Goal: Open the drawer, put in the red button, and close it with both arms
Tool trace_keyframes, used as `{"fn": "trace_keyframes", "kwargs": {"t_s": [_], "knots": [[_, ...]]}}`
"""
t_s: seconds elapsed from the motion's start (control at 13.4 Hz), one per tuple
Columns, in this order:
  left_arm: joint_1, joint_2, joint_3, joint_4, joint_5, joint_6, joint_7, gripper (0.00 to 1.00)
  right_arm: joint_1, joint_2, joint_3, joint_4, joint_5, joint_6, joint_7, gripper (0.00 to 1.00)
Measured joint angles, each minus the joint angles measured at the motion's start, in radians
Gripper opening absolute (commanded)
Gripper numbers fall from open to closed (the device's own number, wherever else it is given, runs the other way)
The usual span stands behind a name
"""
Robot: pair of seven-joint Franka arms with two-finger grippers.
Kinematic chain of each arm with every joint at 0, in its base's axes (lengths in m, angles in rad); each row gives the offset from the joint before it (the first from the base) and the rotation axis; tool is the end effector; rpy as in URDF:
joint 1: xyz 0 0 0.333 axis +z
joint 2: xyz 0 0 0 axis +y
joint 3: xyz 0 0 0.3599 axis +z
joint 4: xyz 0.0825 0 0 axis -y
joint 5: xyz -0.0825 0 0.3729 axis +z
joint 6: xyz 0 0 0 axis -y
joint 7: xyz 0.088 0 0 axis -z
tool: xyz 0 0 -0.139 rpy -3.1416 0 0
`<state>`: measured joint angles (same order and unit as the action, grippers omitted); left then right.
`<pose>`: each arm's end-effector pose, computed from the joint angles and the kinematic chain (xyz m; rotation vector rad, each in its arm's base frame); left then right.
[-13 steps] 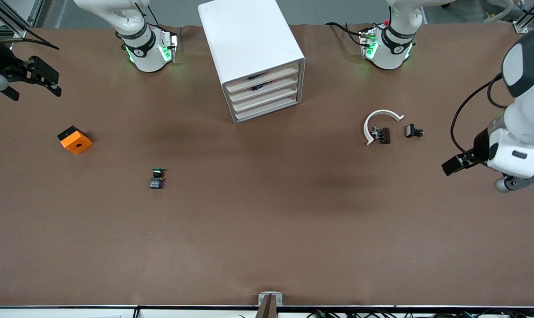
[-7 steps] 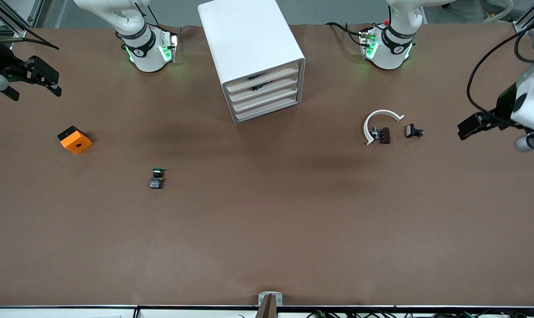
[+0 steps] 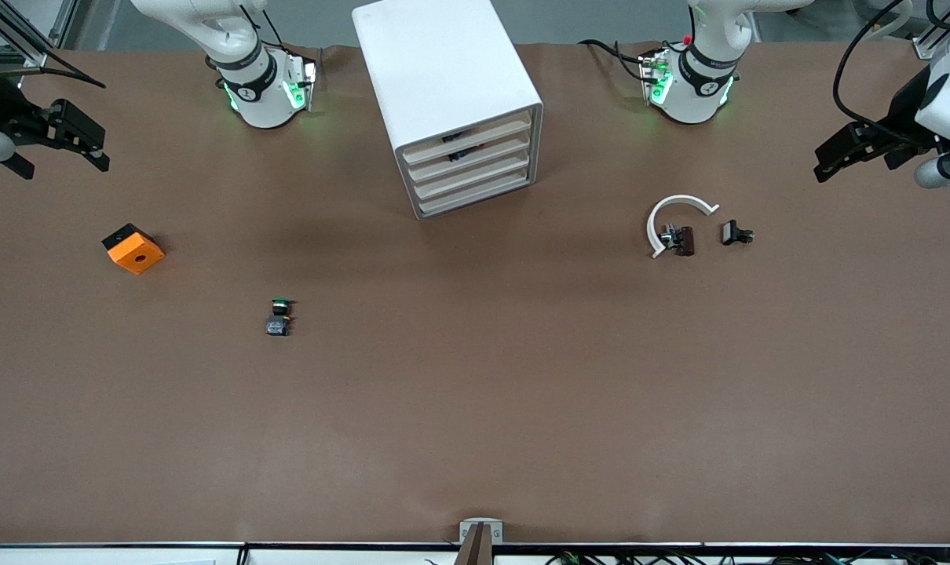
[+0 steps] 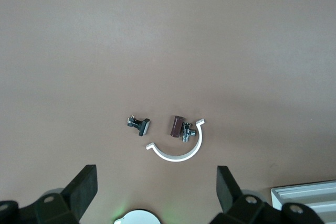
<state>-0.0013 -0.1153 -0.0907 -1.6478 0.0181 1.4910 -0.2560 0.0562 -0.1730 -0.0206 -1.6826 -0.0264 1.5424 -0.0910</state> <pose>0.4902 -0.0456 0.6540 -3.0951 -0.2573 0.0565 0.4789 0.0123 0.6709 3.1113 0.1958 0.0501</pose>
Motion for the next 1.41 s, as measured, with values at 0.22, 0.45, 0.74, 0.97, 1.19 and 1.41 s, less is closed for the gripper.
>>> {"fn": "trace_keyframes", "kwargs": {"t_s": [0.22,0.45,0.74,0.97,1.19,1.41], "knots": [[-0.001,-0.001,-0.005,-0.007,0.000,0.000,0.019,1.00,0.000,0.000,0.000,0.000,0.000,0.000,0.000,1.00],[-0.001,-0.001,-0.011,-0.010,0.000,0.000,0.028,1.00,0.000,0.000,0.000,0.000,0.000,0.000,0.000,1.00],[-0.001,-0.001,-0.011,-0.010,0.000,-0.005,0.054,1.00,0.000,0.000,0.000,0.002,0.000,0.003,0.000,1.00],[0.002,-0.001,-0.009,-0.010,0.000,-0.006,0.082,1.00,0.000,0.000,0.000,0.008,0.000,0.003,0.000,1.00],[0.002,-0.003,-0.009,-0.007,0.000,-0.006,0.095,1.00,0.000,0.000,0.000,0.009,0.000,0.003,0.000,1.00],[0.002,-0.007,-0.008,-0.006,0.000,-0.008,0.099,1.00,0.000,0.000,0.000,0.009,0.000,0.003,0.000,1.00]]}}
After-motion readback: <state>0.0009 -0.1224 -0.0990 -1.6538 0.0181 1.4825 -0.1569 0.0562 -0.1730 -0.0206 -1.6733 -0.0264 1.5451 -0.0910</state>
